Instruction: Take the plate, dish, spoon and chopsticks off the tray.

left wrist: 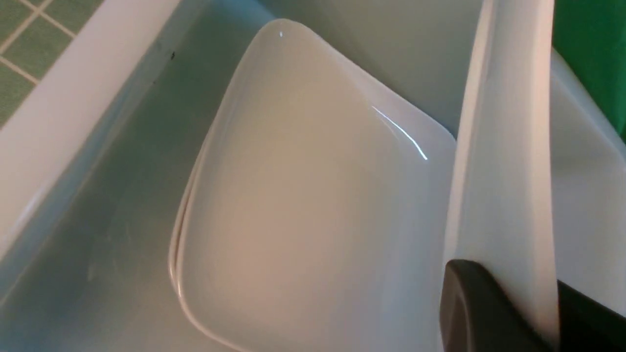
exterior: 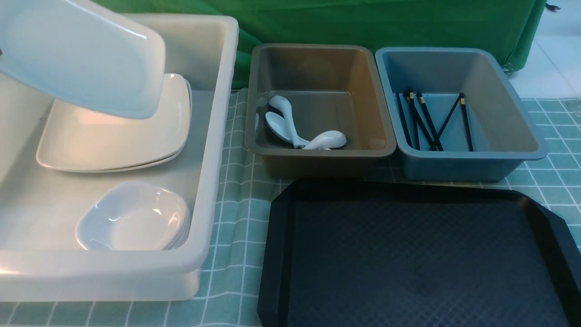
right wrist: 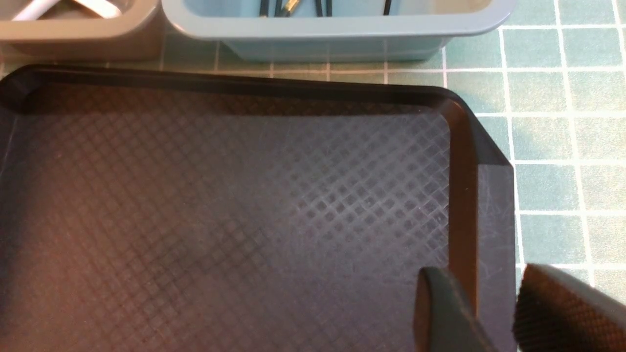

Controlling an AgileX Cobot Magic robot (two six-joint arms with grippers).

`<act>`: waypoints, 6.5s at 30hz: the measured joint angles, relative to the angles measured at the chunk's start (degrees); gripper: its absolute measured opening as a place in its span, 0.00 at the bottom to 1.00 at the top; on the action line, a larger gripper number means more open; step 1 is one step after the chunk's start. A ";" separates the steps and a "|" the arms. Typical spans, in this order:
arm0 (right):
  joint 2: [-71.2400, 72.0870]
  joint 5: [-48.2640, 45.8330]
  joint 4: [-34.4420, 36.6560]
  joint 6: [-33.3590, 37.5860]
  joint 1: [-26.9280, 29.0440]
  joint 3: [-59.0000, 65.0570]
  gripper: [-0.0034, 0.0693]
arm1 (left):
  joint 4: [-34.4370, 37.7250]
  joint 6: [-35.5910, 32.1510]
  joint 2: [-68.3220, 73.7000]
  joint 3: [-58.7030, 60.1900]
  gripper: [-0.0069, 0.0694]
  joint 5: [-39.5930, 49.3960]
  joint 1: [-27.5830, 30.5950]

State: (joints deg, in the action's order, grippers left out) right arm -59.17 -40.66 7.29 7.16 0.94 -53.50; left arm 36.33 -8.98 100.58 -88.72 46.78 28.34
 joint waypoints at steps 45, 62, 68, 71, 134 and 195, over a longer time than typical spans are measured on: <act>0.43 -10.35 0.00 -0.84 0.00 0.00 0.41 | -8.25 -1.72 0.85 -8.21 0.73 5.84 -4.40; 11.24 -11.53 21.26 17.59 0.00 0.00 0.09 | 0.65 -7.33 -21.27 -8.66 0.10 16.19 -5.16; 21.67 -0.93 27.96 25.35 0.00 0.24 0.08 | -0.65 -7.52 -32.09 -7.52 0.09 15.50 -13.94; 31.02 12.09 26.06 25.35 0.00 2.03 0.08 | -1.53 -8.28 -39.22 -3.29 0.09 13.58 -23.53; 54.37 35.18 24.40 24.64 0.00 22.46 0.20 | -28.26 0.02 -100.50 88.94 0.11 -34.82 -25.89; 59.08 27.72 -7.29 -0.51 -2.40 53.99 0.35 | -30.72 0.27 -100.50 89.14 0.11 -33.91 -25.89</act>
State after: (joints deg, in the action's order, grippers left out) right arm -0.10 -12.94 0.00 6.65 -1.46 0.50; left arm 5.61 -8.72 0.09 0.42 12.88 2.46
